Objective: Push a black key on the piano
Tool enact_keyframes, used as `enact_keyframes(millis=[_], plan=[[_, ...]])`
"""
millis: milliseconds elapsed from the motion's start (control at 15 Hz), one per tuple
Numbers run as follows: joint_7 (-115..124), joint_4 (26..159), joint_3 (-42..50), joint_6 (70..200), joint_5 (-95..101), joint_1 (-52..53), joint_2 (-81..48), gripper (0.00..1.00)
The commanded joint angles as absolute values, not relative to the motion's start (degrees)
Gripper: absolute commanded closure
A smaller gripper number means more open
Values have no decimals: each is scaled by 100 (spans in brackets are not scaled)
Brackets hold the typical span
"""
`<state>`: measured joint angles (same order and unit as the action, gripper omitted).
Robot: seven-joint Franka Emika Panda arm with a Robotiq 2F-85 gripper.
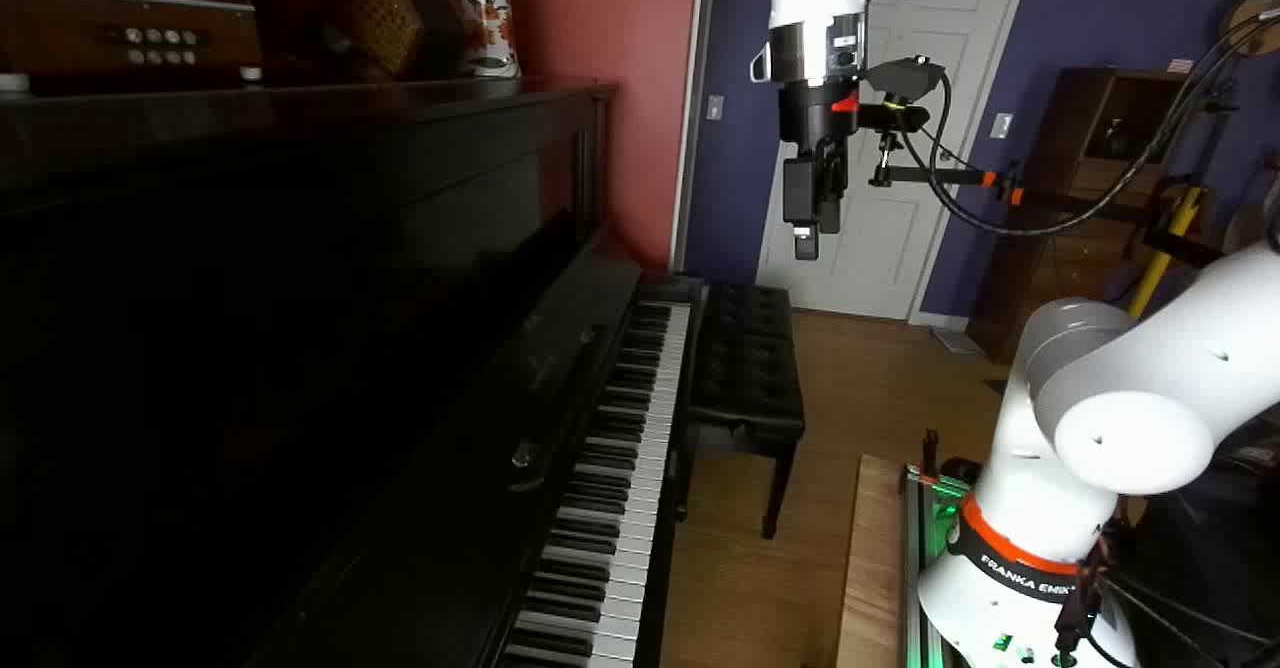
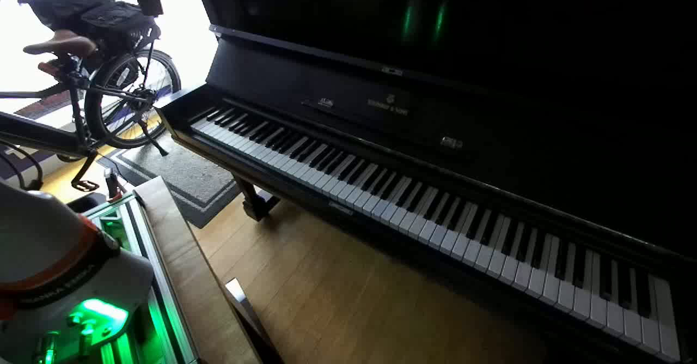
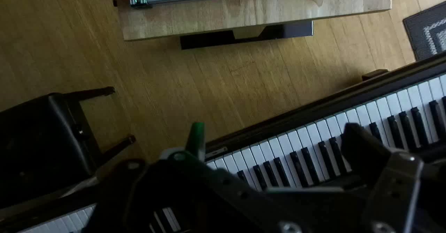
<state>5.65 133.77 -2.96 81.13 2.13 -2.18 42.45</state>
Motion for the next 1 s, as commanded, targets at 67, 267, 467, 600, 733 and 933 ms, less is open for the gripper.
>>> enact_keyframes(millis=[67, 267, 467, 600, 733, 933], plan=[[589, 13363, -263, 8100, 231, -170, 4236, 0], [589, 13362, -263, 8100, 231, -170, 4236, 0], [370, 13349, -173, 8489, 561, -230, 3892, 0], [70, 13409, -38, 9206, 1118, -278, 3620, 0], [-218, 13494, 219, 10189, 1360, -278, 3312, 0], [-602, 13575, 624, 11444, 1085, -255, 2709, 0]])
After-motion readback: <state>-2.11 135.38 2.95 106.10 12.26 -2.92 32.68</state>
